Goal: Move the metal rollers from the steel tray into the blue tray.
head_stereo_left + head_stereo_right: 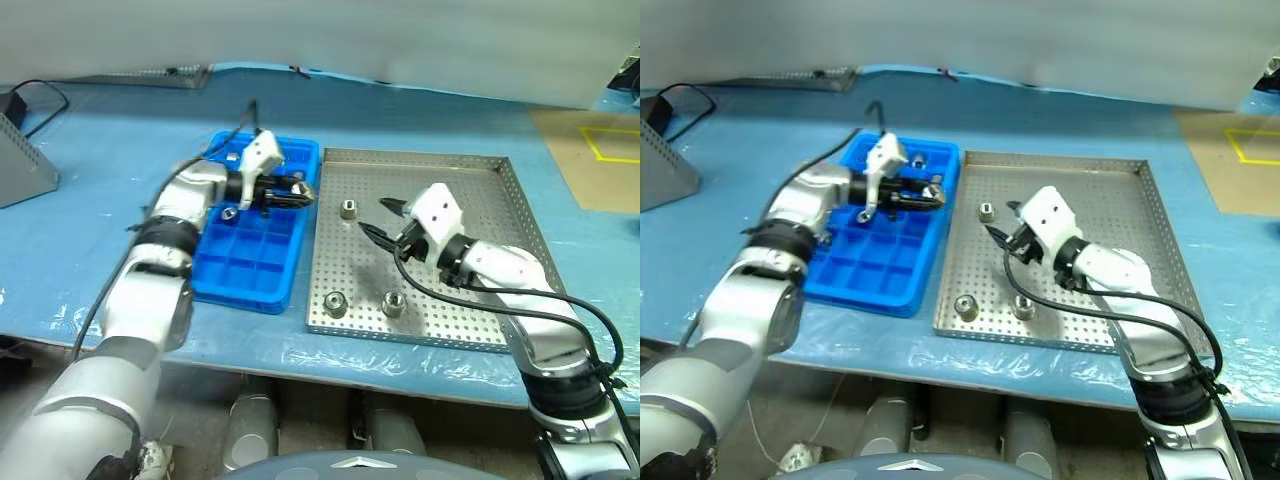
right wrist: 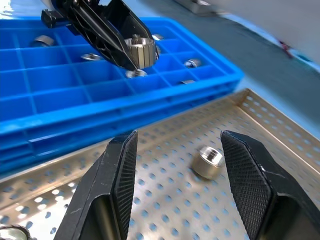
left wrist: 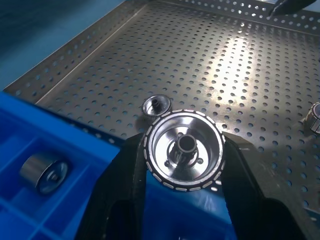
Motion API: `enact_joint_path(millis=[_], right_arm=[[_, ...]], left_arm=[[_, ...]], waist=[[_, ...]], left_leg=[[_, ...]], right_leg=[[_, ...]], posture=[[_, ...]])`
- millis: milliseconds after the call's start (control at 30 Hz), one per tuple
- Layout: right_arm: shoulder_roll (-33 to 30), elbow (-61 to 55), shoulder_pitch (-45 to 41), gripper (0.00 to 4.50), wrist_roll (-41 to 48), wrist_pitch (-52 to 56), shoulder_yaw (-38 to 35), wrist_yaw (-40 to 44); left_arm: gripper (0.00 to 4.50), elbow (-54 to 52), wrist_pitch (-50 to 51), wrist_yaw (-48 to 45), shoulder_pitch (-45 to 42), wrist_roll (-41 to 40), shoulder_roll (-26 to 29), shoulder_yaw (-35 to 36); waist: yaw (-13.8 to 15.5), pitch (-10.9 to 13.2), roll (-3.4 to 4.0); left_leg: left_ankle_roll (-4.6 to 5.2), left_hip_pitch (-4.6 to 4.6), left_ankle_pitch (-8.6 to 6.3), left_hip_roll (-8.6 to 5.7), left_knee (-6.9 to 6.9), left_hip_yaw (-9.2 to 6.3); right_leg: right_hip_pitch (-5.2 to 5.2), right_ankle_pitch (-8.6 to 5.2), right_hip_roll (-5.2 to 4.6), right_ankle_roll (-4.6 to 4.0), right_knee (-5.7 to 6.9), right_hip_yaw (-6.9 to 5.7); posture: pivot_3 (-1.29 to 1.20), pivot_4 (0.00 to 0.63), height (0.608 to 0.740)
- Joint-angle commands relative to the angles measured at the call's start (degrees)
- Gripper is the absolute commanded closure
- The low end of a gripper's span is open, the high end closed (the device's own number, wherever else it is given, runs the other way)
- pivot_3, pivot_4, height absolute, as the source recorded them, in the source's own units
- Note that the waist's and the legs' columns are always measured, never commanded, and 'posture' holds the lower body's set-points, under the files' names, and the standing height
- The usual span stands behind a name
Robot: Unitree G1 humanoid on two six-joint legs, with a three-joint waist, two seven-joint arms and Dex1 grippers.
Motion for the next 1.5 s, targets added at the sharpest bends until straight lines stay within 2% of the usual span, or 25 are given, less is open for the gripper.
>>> enact_joint_path(millis=[33,233,433,733,1133,1167,1233,1333,1500], right_arm=[[0.8,1.7,-2.9,1.78,1.1,-3.1,1.3,2.6],[2.1,6.1,-5.8,1.78,0.4,-5.9,3.4,5.4],[2.7,8.0,-6.7,1.78,0.5,-7.2,4.2,6.9],[2.8,9.1,-6.9,1.78,0.6,-7.3,3.9,8.7],[2.2,9.0,-6.2,1.78,-1.0,-7.5,3.8,8.1],[2.2,8.9,-6.2,1.78,-1.1,-7.5,3.7,8.0],[2.2,8.9,-6.0,1.78,-1.3,-7.5,3.6,7.8],[2.1,8.6,-5.7,1.78,-1.5,-7.5,3.4,7.5],[1.6,8.1,-5.1,1.78,-1.5,-7.3,2.9,6.8]], left_arm=[[2.74,-12.4,6.6,2.3,5.3,-3.1,2.8,1.6],[2.74,-30.8,16.0,6.1,18.3,-8.3,7.6,4.0],[2.74,-40.2,20.6,9.1,27.3,-12.5,11.3,6.4],[2.74,-40.5,21.5,12.3,32.9,-14.3,14.9,6.5],[2.74,-33.1,18.3,13.7,32.9,-12.0,16.3,3.2],[2.06,-32.9,18.2,13.4,32.8,-12.3,16.3,3.1],[1.58,-32.3,18.2,12.7,32.6,-12.6,16.5,2.6],[0.52,-31.9,19.0,11.9,32.3,-12.4,17.3,1.5],[0.52,-31.2,17.9,11.0,28.8,-12.4,17.7,0.9]], waist=[[0.9,0.0,0.00],[3.1,0.0,0.02],[3.7,0.0,0.02],[3.8,0.0,0.02],[3.8,0.0,0.05],[3.7,0.0,0.06],[3.6,0.0,0.06],[3.6,0.0,0.07],[3.5,0.0,0.07]], left_leg=[[-0.02,-0.03,0.01,0.01,0.00,-0.01],[-0.12,-0.04,0.06,0.03,0.04,-0.02],[-0.22,0.01,0.11,0.03,-0.01,-0.04],[-0.38,0.05,0.21,0.01,0.00,-0.08],[-0.46,0.16,0.26,0.00,-0.02,-0.09],[-0.46,0.18,0.26,-0.01,-0.02,-0.08],[-0.47,0.22,0.27,-0.02,-0.02,-0.08],[-0.48,0.25,0.27,-0.02,-0.02,-0.08],[-0.48,0.25,0.27,-0.02,-0.02,-0.07]], right_leg=[[-0.01,0.00,0.00,-0.01,0.01,-0.04],[-0.03,-0.01,-0.04,0.00,0.12,-0.05],[-0.08,-0.02,-0.04,0.01,0.25,-0.04],[-0.23,-0.07,-0.03,0.00,0.62,0.02],[-0.29,-0.12,-0.01,-0.03,0.81,0.10],[-0.29,-0.13,-0.01,-0.03,0.82,0.12],[-0.28,-0.15,-0.01,0.02,0.85,0.15],[-0.28,-0.17,-0.01,0.04,0.87,0.16],[-0.27,-0.16,-0.01,0.02,0.87,0.16]], posture=[[0.20,0.150,0.740],[0.27,0.150,0.740],[0.30,0.150,0.740],[0.29,0.150,0.740],[0.26,0.150,0.740],[0.26,0.150,0.740],[0.25,0.150,0.740],[0.25,0.150,0.740],[0.23,0.150,0.740]])
